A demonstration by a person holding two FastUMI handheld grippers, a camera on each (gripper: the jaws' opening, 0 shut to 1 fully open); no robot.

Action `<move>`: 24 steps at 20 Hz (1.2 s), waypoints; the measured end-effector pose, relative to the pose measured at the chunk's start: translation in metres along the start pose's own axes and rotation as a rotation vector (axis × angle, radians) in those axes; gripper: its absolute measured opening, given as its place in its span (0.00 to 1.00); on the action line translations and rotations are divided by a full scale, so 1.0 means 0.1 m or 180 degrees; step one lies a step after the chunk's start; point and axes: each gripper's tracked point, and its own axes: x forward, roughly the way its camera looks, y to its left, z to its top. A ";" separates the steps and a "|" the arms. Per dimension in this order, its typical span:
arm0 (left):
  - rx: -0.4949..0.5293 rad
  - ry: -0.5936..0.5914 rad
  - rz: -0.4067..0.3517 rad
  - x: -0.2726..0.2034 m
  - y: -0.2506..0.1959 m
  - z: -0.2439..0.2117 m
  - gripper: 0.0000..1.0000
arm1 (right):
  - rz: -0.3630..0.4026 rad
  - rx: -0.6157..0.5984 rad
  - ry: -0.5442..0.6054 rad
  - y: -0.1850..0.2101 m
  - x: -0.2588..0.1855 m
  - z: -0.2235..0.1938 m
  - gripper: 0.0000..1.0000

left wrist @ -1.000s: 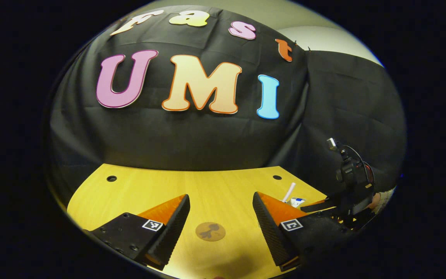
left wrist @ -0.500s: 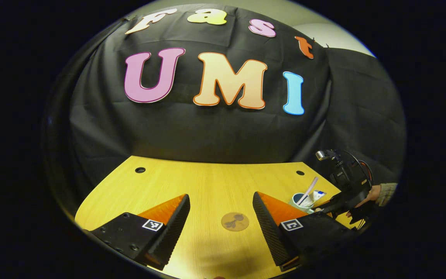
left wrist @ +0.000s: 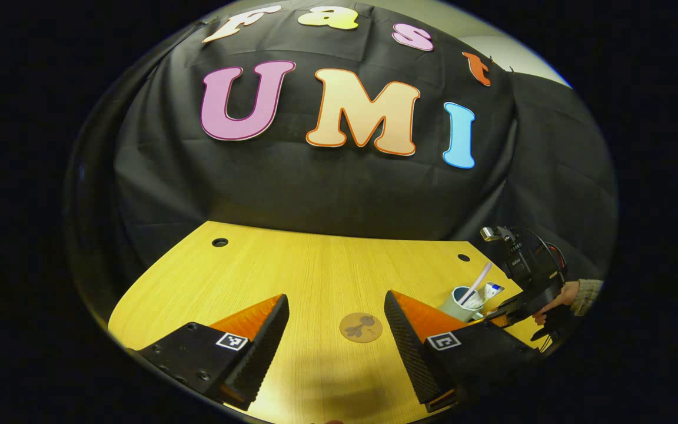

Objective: Put the toothbrush and toothpaste on the desktop into the cup, then pick up the cup and place it on the coaster on the desktop.

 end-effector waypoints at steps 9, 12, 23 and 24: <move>-0.0200 0.0126 0.0135 -0.31 0.30 -0.16 0.94 | 0.0107 -0.0210 -0.0116 0.05 -0.02 0.11 0.25; -0.0181 0.0152 0.0175 -0.39 0.44 -0.21 0.94 | 0.0256 -0.0331 -0.0211 0.23 -0.07 0.24 0.25; -0.0256 0.0221 0.0467 -0.62 1.03 -0.36 0.94 | 0.0468 -0.0810 -0.0096 1.04 0.07 0.58 0.25; -0.0284 0.0233 0.0500 -0.63 1.08 -0.38 0.94 | 0.0472 -0.0817 -0.0086 1.11 0.08 0.55 0.25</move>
